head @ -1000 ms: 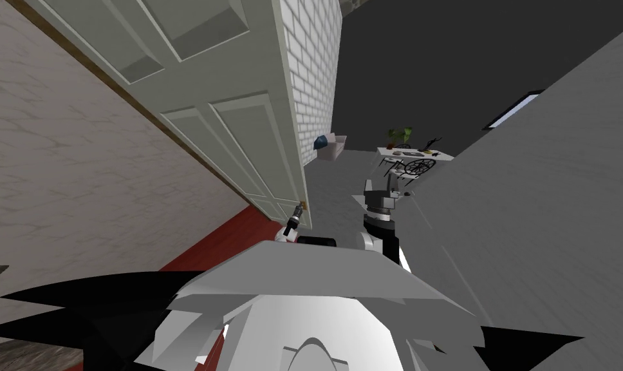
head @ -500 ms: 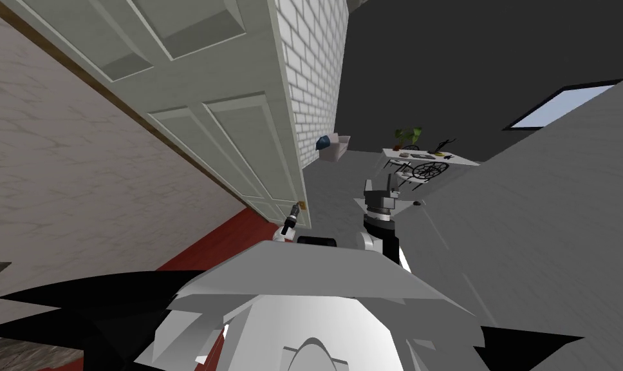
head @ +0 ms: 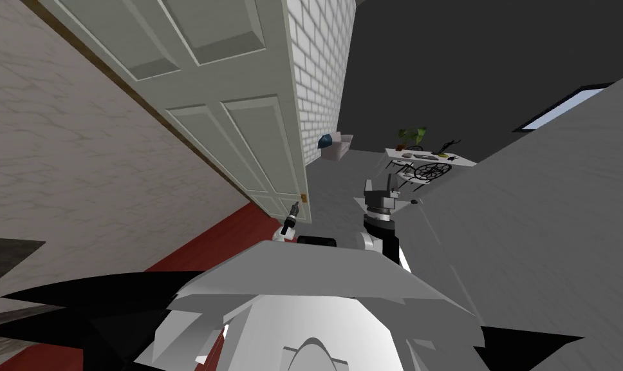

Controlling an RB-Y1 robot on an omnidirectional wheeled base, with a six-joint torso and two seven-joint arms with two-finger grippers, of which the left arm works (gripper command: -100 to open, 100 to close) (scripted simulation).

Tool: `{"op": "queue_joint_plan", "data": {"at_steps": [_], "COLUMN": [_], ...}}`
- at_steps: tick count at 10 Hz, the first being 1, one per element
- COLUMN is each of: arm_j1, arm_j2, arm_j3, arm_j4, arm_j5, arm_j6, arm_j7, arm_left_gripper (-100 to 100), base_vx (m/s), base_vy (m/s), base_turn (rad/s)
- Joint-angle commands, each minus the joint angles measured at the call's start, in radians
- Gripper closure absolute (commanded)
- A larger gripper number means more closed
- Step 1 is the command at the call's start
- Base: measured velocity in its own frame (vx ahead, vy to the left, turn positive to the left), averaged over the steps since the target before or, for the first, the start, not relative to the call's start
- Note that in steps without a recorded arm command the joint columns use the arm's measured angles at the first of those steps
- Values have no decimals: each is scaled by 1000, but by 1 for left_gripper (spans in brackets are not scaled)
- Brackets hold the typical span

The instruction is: Push the door open

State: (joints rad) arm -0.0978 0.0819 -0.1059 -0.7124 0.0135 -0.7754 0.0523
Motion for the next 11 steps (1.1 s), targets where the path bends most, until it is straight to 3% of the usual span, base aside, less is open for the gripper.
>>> {"op": "queue_joint_plan", "data": {"at_steps": [1, 3, 4, 11], "arm_j1": [2, 4, 3, 6], "arm_j2": [-7, -19, -16, -15], "arm_j3": [0, -1, -1, 15], "arm_j4": [-3, -8, -7, 6], "arm_j5": [2, 5, 4, 11], "arm_j6": [3, 8, 6, -18], "arm_j7": [3, 6, 5, -6], "arm_left_gripper": [-100, -100, -100, -100], "base_vx": [-234, -250, -128, 201], "base_vy": [-50, -45, -34, -21], "base_turn": [57, 41, 9, -27]}}
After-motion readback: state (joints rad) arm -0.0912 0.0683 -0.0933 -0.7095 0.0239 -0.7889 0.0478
